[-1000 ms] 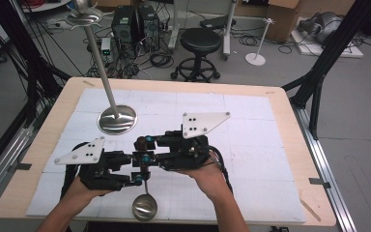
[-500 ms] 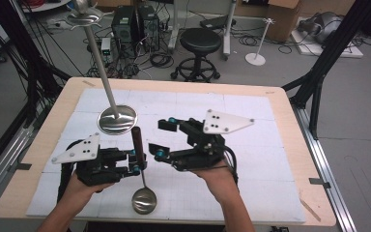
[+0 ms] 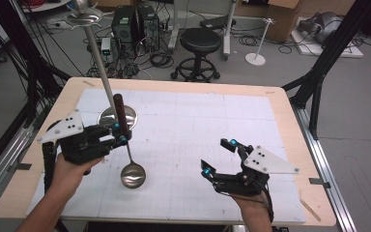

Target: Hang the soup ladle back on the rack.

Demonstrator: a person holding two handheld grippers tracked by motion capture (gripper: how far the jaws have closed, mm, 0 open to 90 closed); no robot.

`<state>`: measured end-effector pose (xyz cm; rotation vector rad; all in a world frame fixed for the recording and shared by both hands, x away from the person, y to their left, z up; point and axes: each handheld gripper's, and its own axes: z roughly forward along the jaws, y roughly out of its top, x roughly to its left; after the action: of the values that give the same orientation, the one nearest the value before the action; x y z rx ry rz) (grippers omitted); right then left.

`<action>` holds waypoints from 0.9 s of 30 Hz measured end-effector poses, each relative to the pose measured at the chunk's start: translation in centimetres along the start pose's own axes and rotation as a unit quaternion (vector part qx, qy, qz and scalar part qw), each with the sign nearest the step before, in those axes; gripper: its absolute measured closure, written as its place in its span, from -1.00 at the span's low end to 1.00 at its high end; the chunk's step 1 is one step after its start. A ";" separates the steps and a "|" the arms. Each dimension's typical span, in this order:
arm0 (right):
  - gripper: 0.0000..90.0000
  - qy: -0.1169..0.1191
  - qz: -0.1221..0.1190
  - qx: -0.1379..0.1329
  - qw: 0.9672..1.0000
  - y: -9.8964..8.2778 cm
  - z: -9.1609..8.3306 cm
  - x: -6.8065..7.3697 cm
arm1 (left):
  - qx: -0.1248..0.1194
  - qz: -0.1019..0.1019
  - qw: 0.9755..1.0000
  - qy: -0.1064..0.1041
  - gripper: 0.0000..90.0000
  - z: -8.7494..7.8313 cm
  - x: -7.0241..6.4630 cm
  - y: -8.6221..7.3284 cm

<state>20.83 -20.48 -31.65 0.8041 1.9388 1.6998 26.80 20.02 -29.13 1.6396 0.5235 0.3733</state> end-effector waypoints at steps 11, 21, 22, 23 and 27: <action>-0.64 -0.044 0.017 0.015 0.999 -2.8 -1.6 -1.3 | -0.002 -0.001 0.998 0.059 0.63 1.2 2.4 3.6; -0.64 -0.061 0.018 0.019 0.998 -3.6 -1.5 -1.4 | -0.005 -0.011 0.995 0.102 0.63 2.1 5.2 5.9; -0.64 -0.061 0.016 0.018 0.998 -3.6 -1.5 -1.5 | -0.005 -0.014 0.994 0.111 0.63 2.2 5.6 6.1; -0.64 -0.062 0.017 0.016 0.998 -3.6 -1.6 -1.5 | -0.004 -0.015 0.993 0.116 0.63 2.3 5.9 6.3; -0.64 -0.062 0.018 0.016 0.998 -3.7 -1.7 -1.6 | -0.005 -0.015 0.991 0.136 0.63 2.8 6.8 6.9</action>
<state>20.34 -23.06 -35.08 0.9380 1.8830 1.6038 34.81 20.77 -23.04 1.5783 0.7480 0.5817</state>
